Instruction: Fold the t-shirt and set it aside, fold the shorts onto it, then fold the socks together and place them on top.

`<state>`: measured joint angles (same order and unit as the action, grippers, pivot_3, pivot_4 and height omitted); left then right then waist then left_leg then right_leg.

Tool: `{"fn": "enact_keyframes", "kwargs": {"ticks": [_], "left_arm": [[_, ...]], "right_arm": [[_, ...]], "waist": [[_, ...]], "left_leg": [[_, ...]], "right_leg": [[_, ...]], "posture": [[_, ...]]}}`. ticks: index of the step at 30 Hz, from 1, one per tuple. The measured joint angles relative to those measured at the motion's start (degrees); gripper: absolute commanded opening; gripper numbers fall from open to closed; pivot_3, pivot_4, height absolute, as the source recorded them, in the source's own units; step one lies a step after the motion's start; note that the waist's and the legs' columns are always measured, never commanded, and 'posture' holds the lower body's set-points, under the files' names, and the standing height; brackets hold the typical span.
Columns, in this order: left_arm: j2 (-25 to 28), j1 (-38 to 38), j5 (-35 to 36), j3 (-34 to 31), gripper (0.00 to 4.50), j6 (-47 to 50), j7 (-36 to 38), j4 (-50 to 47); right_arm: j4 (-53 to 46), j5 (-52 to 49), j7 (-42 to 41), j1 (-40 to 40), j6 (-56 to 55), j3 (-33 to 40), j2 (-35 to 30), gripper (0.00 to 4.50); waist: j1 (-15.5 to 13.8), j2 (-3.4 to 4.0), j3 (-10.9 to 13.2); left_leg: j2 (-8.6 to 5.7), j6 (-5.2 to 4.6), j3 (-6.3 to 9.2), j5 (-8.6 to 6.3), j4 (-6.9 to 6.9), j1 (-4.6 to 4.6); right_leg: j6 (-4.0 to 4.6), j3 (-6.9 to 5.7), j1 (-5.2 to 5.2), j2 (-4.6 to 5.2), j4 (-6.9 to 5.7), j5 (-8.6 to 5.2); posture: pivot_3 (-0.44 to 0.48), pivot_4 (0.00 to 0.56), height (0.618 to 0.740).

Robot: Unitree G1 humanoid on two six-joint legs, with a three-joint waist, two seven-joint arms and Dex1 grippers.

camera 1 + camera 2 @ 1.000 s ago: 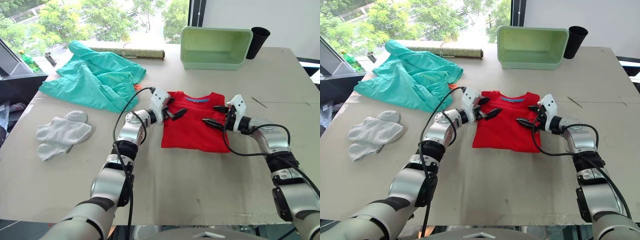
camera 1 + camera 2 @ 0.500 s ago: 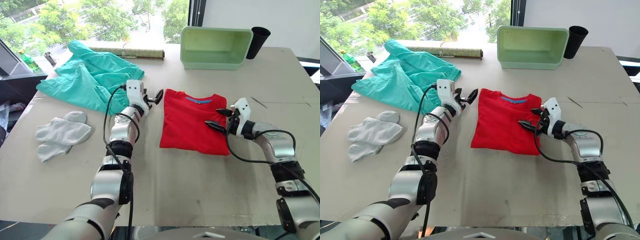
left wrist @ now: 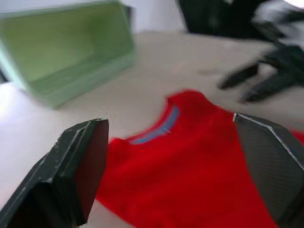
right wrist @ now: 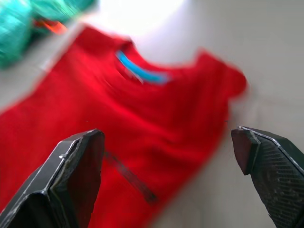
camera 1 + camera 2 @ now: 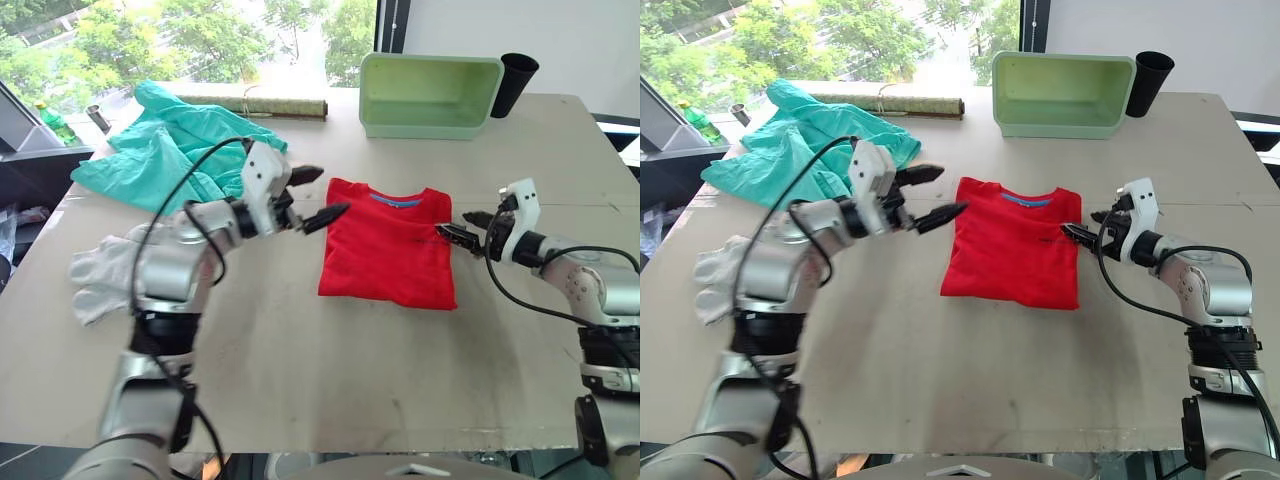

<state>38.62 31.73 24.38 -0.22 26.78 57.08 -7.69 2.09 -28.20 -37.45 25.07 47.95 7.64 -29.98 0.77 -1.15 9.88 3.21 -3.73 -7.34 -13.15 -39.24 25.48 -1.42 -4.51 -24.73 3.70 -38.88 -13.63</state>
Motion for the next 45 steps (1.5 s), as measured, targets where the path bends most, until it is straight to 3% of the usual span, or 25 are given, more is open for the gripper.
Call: {"fn": "enact_keyframes", "kwargs": {"ticks": [7,10,15,18,19,26,31,32,36,45], "left_arm": [[13.8,-2.8,2.5,-0.5,4.48,4.0,9.5,-7.2],[15.0,-3.5,3.6,-1.1,4.5,5.4,10.3,-8.9],[16.2,-3.4,5.9,-1.6,4.5,8.4,9.7,-13.7],[16.2,-3.3,7.0,-1.6,4.5,9.9,8.6,-14.9],[16.2,-3.2,7.3,-1.7,4.5,10.4,8.3,-15.0],[13.2,0.0,11.4,-2.2,4.5,12.9,6.0,-16.3],[11.3,2.6,19.6,-5.1,4.5,17.2,3.8,-19.0],[11.1,2.9,21.4,-6.0,4.5,18.3,3.1,-19.6],[10.9,3.0,24.3,-6.3,4.5,19.4,2.0,-20.6],[11.7,1.7,25.3,-5.7,4.5,18.9,2.9,-21.4]], "right_arm": [[-1.1,2.2,4.2,1.1,2.4,-3.4,2.8,4.5],[-1.1,5.5,4.4,1.2,-0.2,-6.3,2.7,3.81],[0.1,14.3,2.9,1.2,-10.4,-14.5,-0.2,1.66],[0.4,15.3,2.1,1.0,-12.9,-15.7,-0.2,0.19],[0.4,15.4,2.0,0.7,-13.3,-15.7,-0.2,0.08],[0.5,12.9,0.6,-0.6,-11.6,-11.4,-1.0,0.08],[2.9,11.6,-4.5,-4.7,-12.4,-5.4,-11.5,0.08],[5.7,12.2,-6.7,-6.4,-14.4,-3.7,-16.7,0.08],[17.0,15.5,-10.2,-7.6,-22.4,-0.7,-25.1,0.08],[49.0,27.4,-13.1,4.0,-50.1,-4.8,-31.5,0.08]], "waist": [[0.1,0.02,0.0],[0.2,-0.04,-0.1],[0.2,-0.08,-0.1],[0.1,-0.15,-0.1],[0.1,-0.15,-0.1],[-0.8,-0.14,-0.1],[-1.9,-0.05,0.0],[-1.9,-0.03,0.0],[-1.2,-0.01,0.0],[0.3,0.24,0.1]], "left_leg": [[0.0,0.0,-0.02,0.0,0.01,-0.05],[0.01,0.0,-0.02,0.0,0.0,-0.05],[0.01,0.0,-0.06,0.0,0.02,-0.17],[0.02,0.01,-0.1,-0.01,0.05,-0.57],[0.02,0.0,-0.1,-0.02,0.08,-0.8],[-0.08,0.01,0.01,-0.03,0.08,-0.75],[-0.21,-0.18,-0.01,-0.13,0.14,-0.67],[-0.25,-0.22,-0.02,-0.15,0.15,-0.68],[-0.2,-0.24,-0.09,-0.16,0.17,-0.76],[-0.1,-0.18,-0.21,-0.13,0.2,-0.88]], "right_leg": [[-0.01,0.11,0.01,-0.04,0.04,-0.01],[-0.01,0.13,0.01,-0.06,0.04,-0.02],[-0.01,0.22,0.07,-0.09,0.04,-0.03],[-0.07,0.25,0.46,-0.08,0.06,-0.07],[-0.19,0.24,0.69,-0.06,0.11,-0.16],[0.19,0.3,0.78,0.31,0.17,-0.15],[-0.13,0.28,0.82,0.27,0.38,-0.11],[-0.17,0.3,0.83,0.28,0.41,-0.13],[-0.21,0.39,0.91,0.16,0.55,-0.13],[-0.29,0.62,0.91,-0.05,0.54,-0.19]], "posture": [[0.0,0.15,0.74],[0.0,0.15,0.74],[0.0,0.15,0.74],[0.0,0.15,0.74],[0.0,0.15,0.74],[0.0,0.15,0.74],[0.0,0.15,0.74],[0.0,0.15,0.74],[0.0,0.15,0.74],[0.0,0.15,0.74]]}}
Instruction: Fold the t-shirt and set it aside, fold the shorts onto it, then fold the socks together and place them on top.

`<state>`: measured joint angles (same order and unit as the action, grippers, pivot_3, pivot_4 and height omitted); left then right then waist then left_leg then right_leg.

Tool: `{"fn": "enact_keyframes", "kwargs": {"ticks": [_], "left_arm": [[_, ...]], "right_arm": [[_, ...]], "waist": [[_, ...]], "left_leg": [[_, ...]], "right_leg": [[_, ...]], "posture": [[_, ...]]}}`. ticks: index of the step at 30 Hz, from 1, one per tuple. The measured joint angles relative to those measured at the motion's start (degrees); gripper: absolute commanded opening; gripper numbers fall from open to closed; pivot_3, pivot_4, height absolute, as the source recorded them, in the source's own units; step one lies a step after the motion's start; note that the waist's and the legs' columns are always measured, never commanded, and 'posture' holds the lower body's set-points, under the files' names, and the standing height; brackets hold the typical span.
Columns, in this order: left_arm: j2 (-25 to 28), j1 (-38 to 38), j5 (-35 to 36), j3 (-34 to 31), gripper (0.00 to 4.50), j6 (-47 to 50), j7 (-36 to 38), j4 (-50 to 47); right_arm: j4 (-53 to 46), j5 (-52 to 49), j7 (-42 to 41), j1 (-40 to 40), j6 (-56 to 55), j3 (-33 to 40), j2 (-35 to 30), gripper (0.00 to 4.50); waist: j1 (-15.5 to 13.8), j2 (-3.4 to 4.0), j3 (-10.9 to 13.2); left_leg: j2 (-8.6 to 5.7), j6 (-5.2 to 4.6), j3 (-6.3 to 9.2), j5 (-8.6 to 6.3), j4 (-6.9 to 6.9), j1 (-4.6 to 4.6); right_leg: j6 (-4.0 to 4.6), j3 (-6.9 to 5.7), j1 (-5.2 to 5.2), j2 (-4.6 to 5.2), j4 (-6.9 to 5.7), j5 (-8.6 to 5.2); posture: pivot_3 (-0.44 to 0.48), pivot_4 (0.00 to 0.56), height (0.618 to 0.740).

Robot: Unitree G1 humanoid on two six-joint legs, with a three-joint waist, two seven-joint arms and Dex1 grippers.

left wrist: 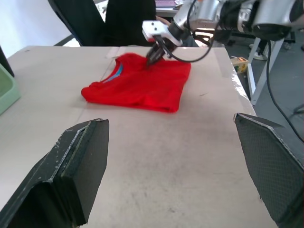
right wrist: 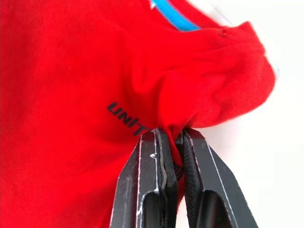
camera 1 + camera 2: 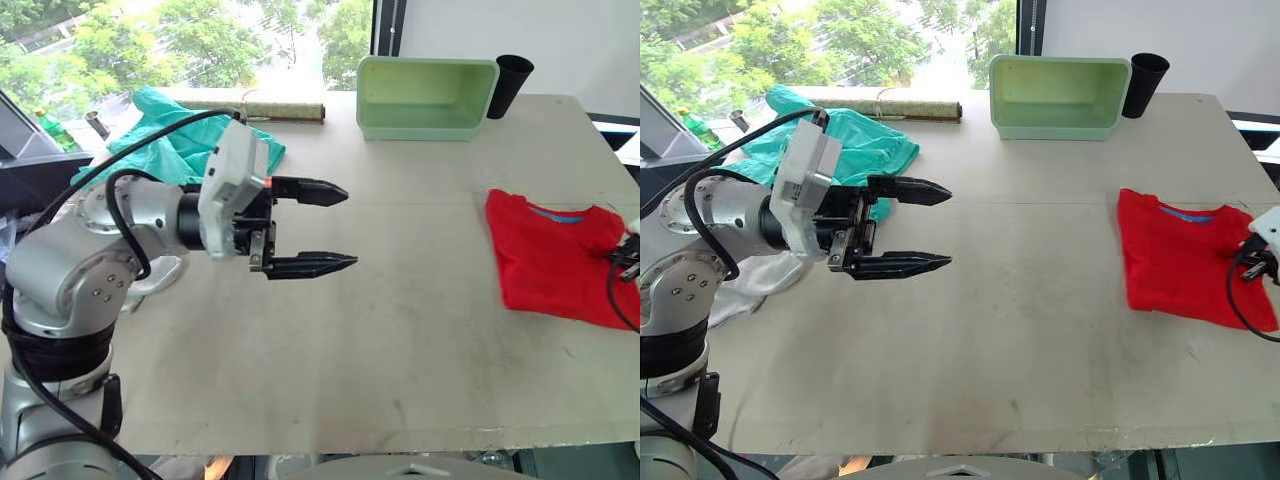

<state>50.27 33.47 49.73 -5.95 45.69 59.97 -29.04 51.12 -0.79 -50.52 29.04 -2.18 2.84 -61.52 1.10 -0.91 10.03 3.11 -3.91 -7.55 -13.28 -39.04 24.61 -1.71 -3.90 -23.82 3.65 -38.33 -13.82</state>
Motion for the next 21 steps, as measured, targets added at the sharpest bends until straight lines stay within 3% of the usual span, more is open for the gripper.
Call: {"fn": "enact_keyframes", "kwargs": {"ticks": [5,9,10,12,18,21], "left_arm": [[0.2,-0.6,-2.3,1.8,4.5,-1.1,0.3,0.4],[0.3,-1.1,-3.5,2.0,4.5,-1.4,0.1,0.4],[0.3,-1.2,-3.5,1.9,4.5,-1.4,-0.1,0.3],[0.3,-1.5,-3.4,1.9,4.5,-1.4,-0.5,0.1],[2.1,-4.8,-4.5,0.6,4.5,-1.8,-1.7,-0.5],[3.6,-8.8,-10.9,0.4,4.5,-6.7,-2.0,2.6]], "right_arm": [[13.9,7.0,4.3,8.1,-11.7,-4.3,0.3,0.08],[17.7,9.4,6.4,9.9,-14.5,-5.0,0.4,0.08],[18.7,10.1,7.0,10.5,-15.1,-5.5,0.4,0.8],[20.0,11.4,7.6,11.4,-15.6,-5.8,0.4,1.43],[20.2,11.4,5.3,13.4,-17.9,-5.0,-1.8,4.47],[18.4,6.7,-1.9,15.1,-17.9,-1.4,-2.1,4.47]], "waist": [[-0.1,0.09,0.0],[-0.3,0.09,0.1],[-0.3,0.1,0.1],[-0.2,0.14,0.1],[-0.1,0.35,0.2],[0.1,0.37,0.2]], "left_leg": [[-0.02,0.02,-0.05,0.01,-0.01,0.0],[-0.02,0.02,-0.03,0.01,-0.01,0.02],[-0.02,0.02,-0.05,0.01,-0.01,0.01],[-0.02,0.03,-0.05,0.01,-0.01,0.0],[-0.01,0.03,-0.05,0.01,-0.01,-0.01],[0.02,0.05,-0.12,0.02,0.03,-0.13]], "right_leg": [[0.09,0.03,0.0,0.04,0.01,0.05],[0.09,0.01,0.01,0.06,0.01,0.06],[0.09,0.03,0.01,0.07,0.01,0.06],[0.09,0.04,0.01,0.07,0.01,0.06],[0.09,0.04,0.0,0.06,0.01,0.06],[0.09,0.06,0.05,0.01,0.01,0.06]], "posture": [[0.0,0.15,0.74],[0.0,0.15,0.74],[0.0,0.15,0.74],[0.0,0.15,0.74],[0.0,0.15,0.74],[0.0,0.15,0.74]]}}
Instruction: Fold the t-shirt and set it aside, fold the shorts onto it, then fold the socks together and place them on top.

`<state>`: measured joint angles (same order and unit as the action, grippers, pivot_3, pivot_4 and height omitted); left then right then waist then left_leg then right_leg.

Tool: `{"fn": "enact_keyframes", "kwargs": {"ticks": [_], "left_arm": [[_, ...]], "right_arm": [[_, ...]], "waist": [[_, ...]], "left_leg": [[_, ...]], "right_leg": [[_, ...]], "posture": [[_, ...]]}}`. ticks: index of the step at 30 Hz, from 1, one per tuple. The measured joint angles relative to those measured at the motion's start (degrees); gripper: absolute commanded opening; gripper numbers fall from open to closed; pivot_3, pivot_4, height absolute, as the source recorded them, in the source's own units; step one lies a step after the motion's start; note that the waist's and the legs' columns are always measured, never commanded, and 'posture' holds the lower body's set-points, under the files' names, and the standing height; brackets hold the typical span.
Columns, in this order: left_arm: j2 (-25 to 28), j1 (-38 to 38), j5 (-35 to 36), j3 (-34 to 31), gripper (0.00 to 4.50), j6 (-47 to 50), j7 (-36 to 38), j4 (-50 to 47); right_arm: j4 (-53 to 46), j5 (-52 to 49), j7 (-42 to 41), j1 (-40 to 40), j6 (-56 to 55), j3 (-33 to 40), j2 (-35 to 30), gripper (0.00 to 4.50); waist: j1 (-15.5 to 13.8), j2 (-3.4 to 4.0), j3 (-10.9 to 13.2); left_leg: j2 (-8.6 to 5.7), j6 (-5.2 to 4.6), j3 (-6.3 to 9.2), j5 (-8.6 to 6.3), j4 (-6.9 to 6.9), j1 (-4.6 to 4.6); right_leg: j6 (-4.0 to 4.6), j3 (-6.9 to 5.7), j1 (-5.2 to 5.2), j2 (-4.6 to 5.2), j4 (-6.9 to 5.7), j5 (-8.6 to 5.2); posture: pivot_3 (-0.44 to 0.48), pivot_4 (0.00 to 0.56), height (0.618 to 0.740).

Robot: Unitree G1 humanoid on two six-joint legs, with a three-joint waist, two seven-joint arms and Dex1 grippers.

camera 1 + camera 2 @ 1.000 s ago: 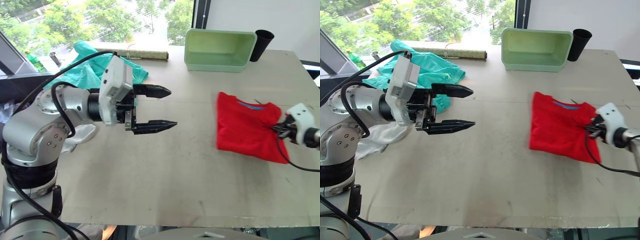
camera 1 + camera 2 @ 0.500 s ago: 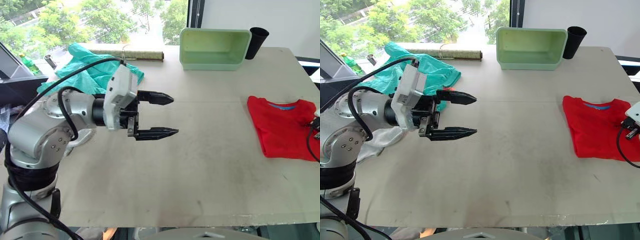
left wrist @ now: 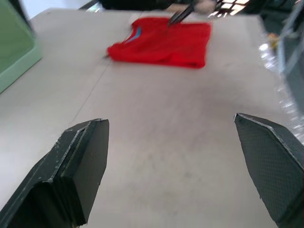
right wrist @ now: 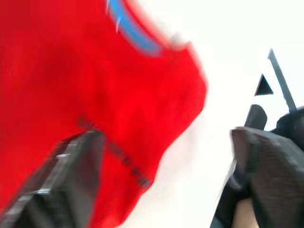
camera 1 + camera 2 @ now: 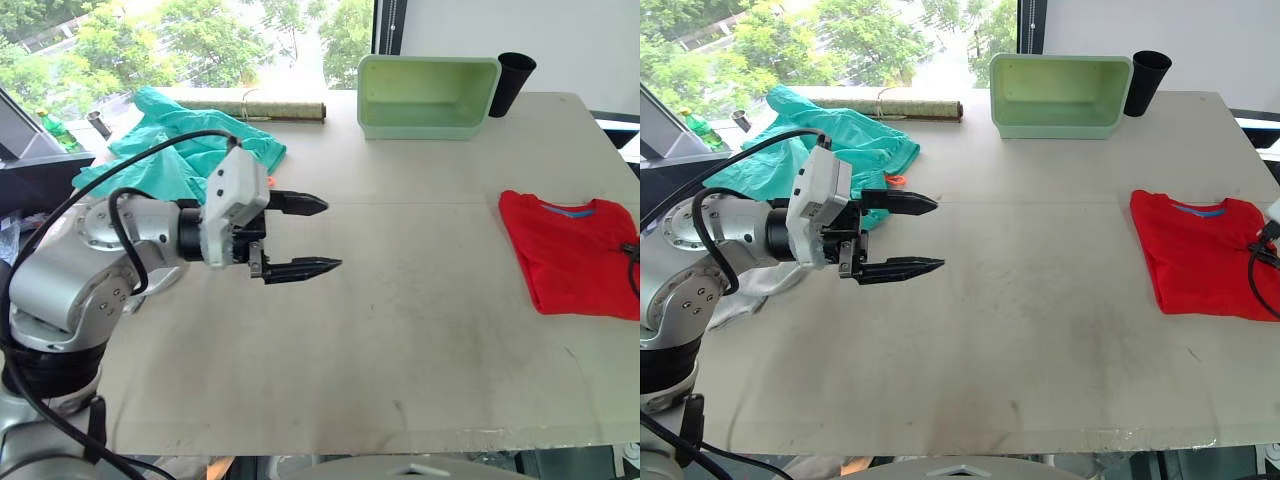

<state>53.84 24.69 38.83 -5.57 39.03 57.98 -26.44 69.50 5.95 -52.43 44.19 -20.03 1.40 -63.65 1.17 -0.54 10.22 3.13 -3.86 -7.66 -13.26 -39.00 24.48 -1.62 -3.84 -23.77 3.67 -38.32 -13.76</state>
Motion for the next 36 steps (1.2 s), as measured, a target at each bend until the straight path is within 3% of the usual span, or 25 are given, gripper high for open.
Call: {"fn": "enact_keyframes", "kwargs": {"ticks": [3,6,9,11,15,18,21,26,30,36], "left_arm": [[-0.6,-2.5,-7.0,0.1,4.5,-5.9,-2.1,6.3],[-3.2,-2.3,-12.5,0.4,4.5,-11.0,-5.5,12.7],[-3.9,-1.8,-19.9,1.6,4.5,-17.0,-9.0,21.5],[-4.2,-1.5,-23.9,2.7,4.5,-20.7,-10.3,27.0],[-5.9,0.2,-30.5,6.0,4.5,-28.8,-11.0,37.0],[-11.3,8.9,-37.5,11.0,4.5,-37.3,-13.5,53.9],[-13.2,13.2,-40.2,12.8,3.9,-42.5,-14.2,61.3],[-15.2,17.8,-41.7,12.9,1.76,-50.1,-13.2,73.0],[-15.4,18.6,-41.9,12.4,0.04,-51.4,-11.9,74.7],[-21.4,18.9,-40.0,12.6,0.04,-48.7,-7.8,68.3]], "right_arm": [[-6.5,-7.5,-9.4,-0.7,3.1,4.3,2.2,4.47],[-22.7,-17.3,-16.0,-7.2,11.6,7.6,7.8,4.47],[-47.5,-28.6,-14.6,-18.1,24.0,9.0,16.0,4.47],[-58.8,-33.6,-12.4,-22.1,29.7,8.9,20.1,4.47],[-72.6,-39.7,-7.5,-24.5,37.6,9.8,21.9,4.47],[-81.6,-42.6,-4.7,-28.0,41.6,9.1,24.3,4.47],[-84.8,-43.2,-4.0,-29.2,42.8,7.5,25.4,4.5],[-90.3,-45.1,-3.3,-32.1,44.0,8.4,24.8,4.5],[-91.0,-44.7,-2.2,-33.3,44.6,8.5,23.9,4.5],[-90.8,-42.9,-0.8,-34.9,44.6,8.7,23.0,4.5]], "waist": [[0.1,-0.02,0.0],[-0.3,-0.05,0.0],[-0.8,-0.03,0.0],[-1.0,-0.01,0.0],[-1.8,-0.08,0.0],[-2.9,-0.2,-0.1],[-2.9,-0.2,-0.1],[-2.1,-0.22,-0.1],[-1.9,-0.22,-0.1],[-2.5,-0.25,-0.1]], "left_leg": [[0.07,0.03,0.0,0.02,0.03,-0.08],[0.08,0.03,0.07,0.02,0.11,-0.04],[0.06,0.04,0.14,0.02,0.24,0.05],[0.02,0.04,0.13,0.02,0.26,0.23],[-0.13,-0.05,0.06,-0.02,0.27,0.27],[-0.16,-0.08,0.27,-0.04,0.19,0.28],[-0.17,-0.17,0.23,-0.08,0.09,0.29],[-0.12,-0.38,0.22,-0.21,0.0,0.29],[-0.1,-0.4,0.21,-0.22,-0.03,0.27],[-0.15,-0.43,0.25,-0.23,-0.23,0.48]], "right_leg": [[0.01,0.0,0.07,-0.02,0.0,0.0],[0.02,-0.07,0.08,0.11,0.02,0.02],[0.03,-0.19,0.01,0.33,0.01,0.02],[0.03,-0.22,-0.18,0.35,0.0,0.02],[0.01,-0.51,-0.2,0.35,0.13,0.03],[0.01,-0.86,0.0,0.35,0.22,0.04],[-0.04,-0.81,0.0,0.39,0.22,0.08],[-0.07,-0.82,0.02,0.37,0.2,0.1],[-0.07,-0.82,0.02,0.35,0.16,0.1],[-0.09,-0.89,0.02,0.38,0.23,0.1]], "posture": [[0.0,0.15,0.74],[0.0,0.15,0.74],[0.0,0.15,0.74],[0.0,0.15,0.74],[0.0,0.15,0.74],[0.0,0.15,0.74],[0.0,0.15,0.74],[0.0,0.15,0.74],[0.0,0.15,0.74],[0.0,0.15,0.74]]}}
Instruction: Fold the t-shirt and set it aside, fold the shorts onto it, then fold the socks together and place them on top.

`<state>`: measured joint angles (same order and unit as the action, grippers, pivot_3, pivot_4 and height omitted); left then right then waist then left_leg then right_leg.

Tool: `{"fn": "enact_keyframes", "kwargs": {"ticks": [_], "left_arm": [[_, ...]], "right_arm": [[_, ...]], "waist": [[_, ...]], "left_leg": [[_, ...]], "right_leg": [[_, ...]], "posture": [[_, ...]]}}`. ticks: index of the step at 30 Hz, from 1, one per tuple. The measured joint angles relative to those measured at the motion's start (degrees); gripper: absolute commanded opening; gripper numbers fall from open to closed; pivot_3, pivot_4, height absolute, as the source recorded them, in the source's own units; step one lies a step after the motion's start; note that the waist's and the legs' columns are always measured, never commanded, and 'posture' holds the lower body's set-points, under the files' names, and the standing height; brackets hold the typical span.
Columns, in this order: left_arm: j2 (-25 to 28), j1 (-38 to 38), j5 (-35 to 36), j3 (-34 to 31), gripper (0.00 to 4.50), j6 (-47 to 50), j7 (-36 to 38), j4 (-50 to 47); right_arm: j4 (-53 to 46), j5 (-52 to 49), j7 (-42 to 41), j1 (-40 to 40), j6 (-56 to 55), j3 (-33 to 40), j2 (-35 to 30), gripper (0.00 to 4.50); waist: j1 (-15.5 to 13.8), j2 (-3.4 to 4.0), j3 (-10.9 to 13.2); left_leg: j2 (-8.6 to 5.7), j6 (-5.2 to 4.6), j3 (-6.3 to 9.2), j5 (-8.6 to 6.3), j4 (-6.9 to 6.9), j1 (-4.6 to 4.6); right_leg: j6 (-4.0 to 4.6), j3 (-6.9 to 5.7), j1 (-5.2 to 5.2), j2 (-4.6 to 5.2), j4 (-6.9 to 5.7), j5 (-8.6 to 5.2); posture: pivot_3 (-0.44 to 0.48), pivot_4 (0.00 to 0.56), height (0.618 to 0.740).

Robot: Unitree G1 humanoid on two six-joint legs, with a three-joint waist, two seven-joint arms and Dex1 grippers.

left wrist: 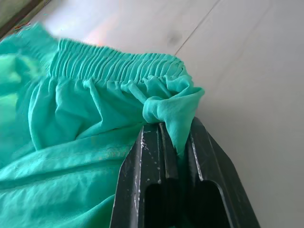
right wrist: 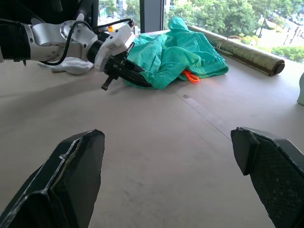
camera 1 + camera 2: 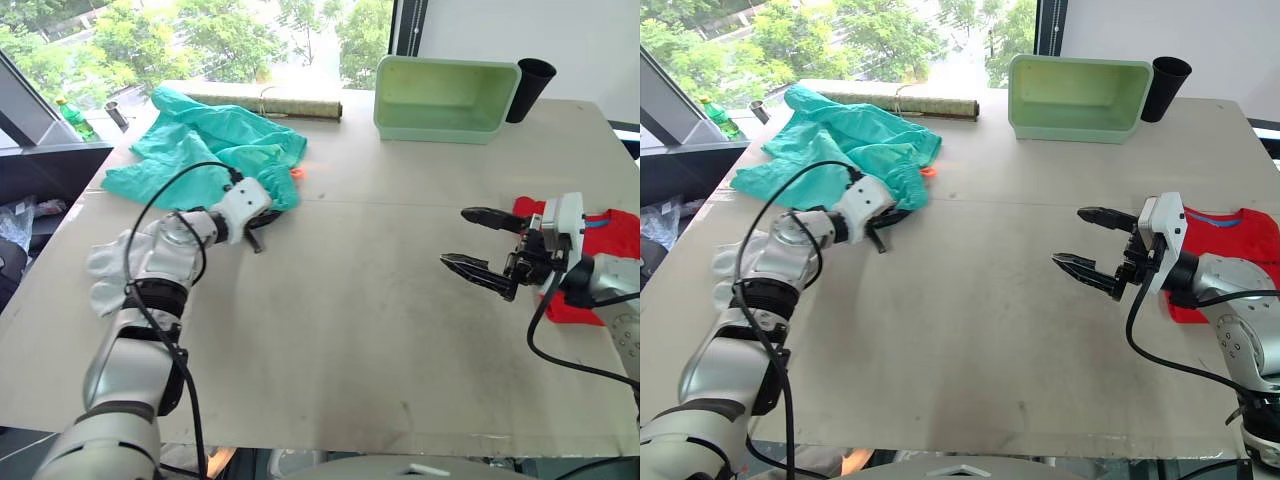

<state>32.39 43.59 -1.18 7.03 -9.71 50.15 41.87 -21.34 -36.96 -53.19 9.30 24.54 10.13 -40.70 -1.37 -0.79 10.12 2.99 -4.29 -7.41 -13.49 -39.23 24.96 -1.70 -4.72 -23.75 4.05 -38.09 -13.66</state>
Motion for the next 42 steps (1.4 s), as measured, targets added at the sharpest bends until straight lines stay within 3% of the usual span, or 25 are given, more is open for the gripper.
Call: {"fn": "enact_keyframes", "kwargs": {"ticks": [6,12,13,17,21,29,33,37,38,42], "left_arm": [[-10.1,1.2,3.9,4.6,0.04,10.4,5.9,-17.2],[-19.0,-1.5,4.0,12.1,0.04,16.3,7.5,-21.2],[-20.5,-2.2,3.6,13.4,0.71,17.9,7.0,-22.3],[-21.8,-4.7,3.6,15.8,2.57,22.6,5.9,-29.0],[-19.6,-4.3,7.4,12.0,4.37,29.4,5.8,-38.6],[-10.5,-1.5,14.9,5.3,4.37,36.9,11.0,-44.8],[-8.2,3.4,13.8,3.9,4.37,31.4,11.1,-35.2],[-6.1,10.4,10.2,2.4,4.37,20.6,12.0,-13.3],[-6.5,13.8,8.9,2.5,4.37,16.4,12.2,-3.8],[-7.1,22.8,3.6,2.6,4.48,6.3,8.6,19.0]], "right_arm": [[0.1,0.5,2.4,-2.1,2.7,2.1,-2.1,4.5],[2.5,1.9,1.7,-5.9,3.1,3.2,-4.7,4.5],[2.8,2.1,1.7,-6.2,3.0,4.1,-5.1,4.5],[3.4,2.7,0.9,-6.9,2.2,5.9,-5.9,4.5],[3.7,3.3,0.1,-8.0,2.1,5.5,-5.9,4.5],[6.4,7.4,0.0,-7.7,1.5,-1.8,-3.1,4.5],[9.9,8.8,0.5,-5.5,1.1,-4.2,-0.1,4.5],[13.7,9.7,0.2,-3.4,0.3,-6.8,2.6,4.5],[14.4,9.9,-0.1,-2.1,0.3,-7.7,3.2,4.5],[15.7,10.2,-0.4,1.0,0.2,-9.4,4.9,3.26]], "waist": [[0.5,-0.02,0.0],[0.7,0.0,0.0],[0.7,0.0,0.0],[0.7,-0.01,0.0],[0.7,0.02,0.0],[0.6,0.03,0.0],[0.5,0.02,0.0],[0.6,0.02,0.0],[0.6,0.01,0.0],[0.6,-0.06,0.1]], "left_leg": [[-0.04,-0.06,-0.04,-0.04,-0.06,0.05],[0.0,-0.06,-0.05,-0.04,0.01,-0.1],[0.0,-0.07,-0.03,-0.04,0.01,-0.1],[0.05,-0.11,0.0,-0.07,0.01,-0.11],[0.08,-0.12,0.03,-0.08,0.01,-0.16],[0.06,-0.03,0.01,-0.03,0.01,-0.15],[0.0,-0.04,0.0,-0.03,-0.05,-0.18],[0.02,-0.07,0.0,-0.05,-0.02,-0.13],[0.02,-0.04,-0.01,-0.03,-0.02,-0.1],[0.0,-0.05,-0.05,-0.04,-0.02,-0.01]], "right_leg": [[-0.08,0.07,0.0,-0.03,0.07,0.02],[-0.09,0.17,0.05,-0.15,0.06,0.0],[-0.08,0.18,0.05,-0.16,0.06,0.0],[-0.07,0.23,0.05,-0.16,0.04,0.01],[-0.06,0.38,0.07,-0.15,0.01,0.01],[-0.06,0.28,0.07,-0.17,0.03,0.0],[-0.07,0.21,0.13,-0.16,0.04,0.0],[-0.06,0.18,0.07,-0.21,0.05,0.01],[-0.06,0.17,0.07,-0.21,0.05,0.0],[-0.08,0.15,0.02,-0.23,0.13,0.0]], "posture": [[0.0,0.15,0.74],[0.0,0.15,0.74],[0.0,0.15,0.74],[0.0,0.15,0.74],[0.0,0.15,0.74],[0.0,0.15,0.74],[0.0,0.15,0.74],[0.0,0.15,0.74],[0.0,0.15,0.74],[0.0,0.15,0.74]]}}
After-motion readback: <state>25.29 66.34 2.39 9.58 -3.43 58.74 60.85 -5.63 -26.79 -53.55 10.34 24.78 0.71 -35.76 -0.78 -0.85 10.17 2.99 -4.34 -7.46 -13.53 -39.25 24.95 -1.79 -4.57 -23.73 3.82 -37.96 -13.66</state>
